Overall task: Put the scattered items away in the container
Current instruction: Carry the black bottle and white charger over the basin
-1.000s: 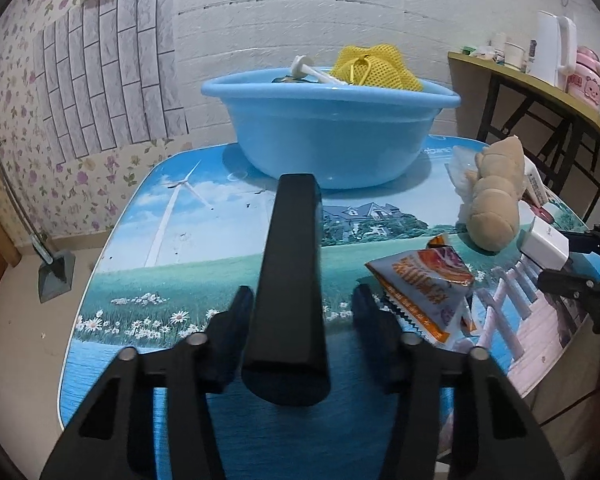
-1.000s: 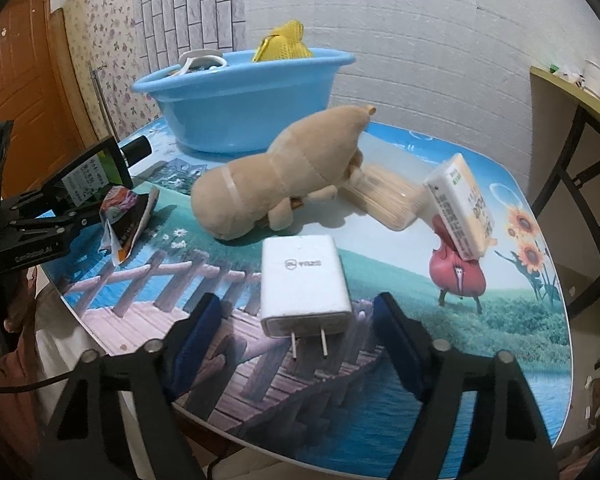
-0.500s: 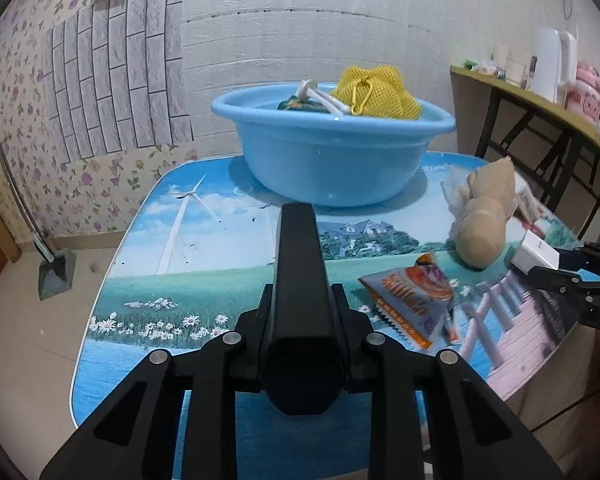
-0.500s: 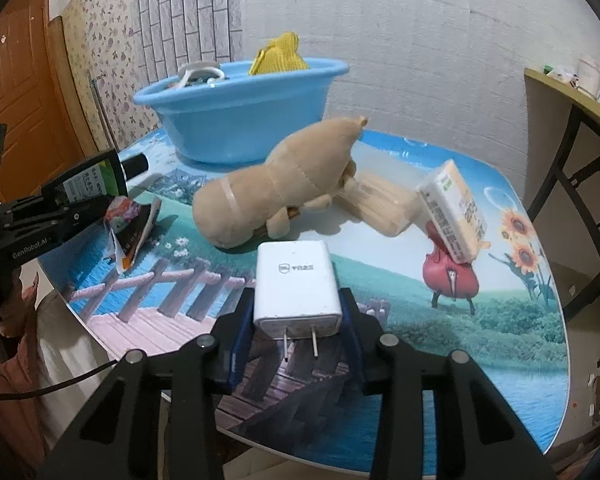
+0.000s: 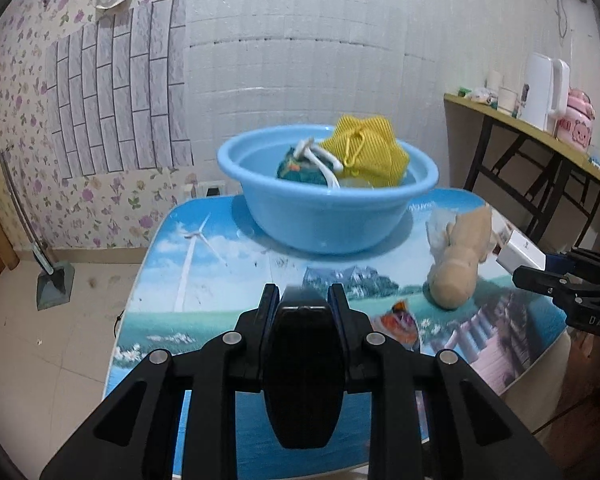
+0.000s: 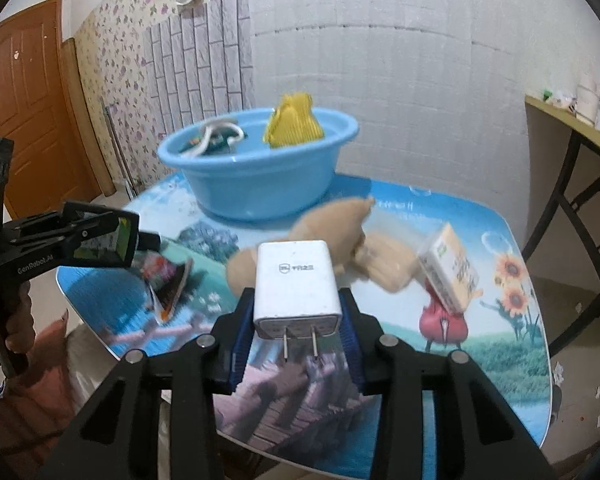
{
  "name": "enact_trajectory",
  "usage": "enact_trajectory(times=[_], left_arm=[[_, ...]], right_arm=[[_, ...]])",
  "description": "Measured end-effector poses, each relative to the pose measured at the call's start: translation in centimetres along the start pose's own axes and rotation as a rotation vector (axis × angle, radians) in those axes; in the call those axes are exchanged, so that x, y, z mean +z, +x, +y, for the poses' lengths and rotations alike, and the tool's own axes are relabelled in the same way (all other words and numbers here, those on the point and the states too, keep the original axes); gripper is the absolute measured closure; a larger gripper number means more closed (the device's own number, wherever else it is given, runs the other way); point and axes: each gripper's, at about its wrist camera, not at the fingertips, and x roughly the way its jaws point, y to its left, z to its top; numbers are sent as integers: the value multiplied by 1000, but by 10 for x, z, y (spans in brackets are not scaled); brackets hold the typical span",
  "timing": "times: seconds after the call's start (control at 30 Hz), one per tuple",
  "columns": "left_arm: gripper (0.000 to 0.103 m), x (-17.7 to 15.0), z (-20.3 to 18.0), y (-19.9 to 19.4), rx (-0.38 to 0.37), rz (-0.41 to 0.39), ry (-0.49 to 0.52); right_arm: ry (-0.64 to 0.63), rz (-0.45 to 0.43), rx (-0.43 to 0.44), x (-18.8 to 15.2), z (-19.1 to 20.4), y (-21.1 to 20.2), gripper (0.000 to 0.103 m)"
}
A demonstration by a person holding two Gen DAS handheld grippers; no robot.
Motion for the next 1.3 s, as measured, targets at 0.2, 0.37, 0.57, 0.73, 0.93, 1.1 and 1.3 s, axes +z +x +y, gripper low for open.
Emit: enact_trajectory(times=[0.2, 0.37, 0.57, 0.73, 0.93, 1.1, 1.3], left_arm=[[80, 16, 4, -10, -3, -30, -9], [80, 29, 6, -16, -16, -55, -16], [80, 38, 5, -22, -24, -68, -13], [80, 50, 5, -29, -36, -89, -12], [80, 74, 5, -35, -55, -120, -4], [80, 97, 5, -31, -64, -134, -3], [80, 127, -2, -15, -91, -151, 5]], right_arm=[[-5, -26, 26, 12, 5, -4, 64], [-11, -41, 43, 22, 7, -5, 64], [-14, -47, 57, 28, 8, -6, 64], [-15, -60, 70, 37, 10, -9, 64], [-20, -84, 92, 56, 14, -13, 64], [-25, -96, 109, 75, 13, -9, 64], [-11, -104, 137, 96, 7, 3, 64]])
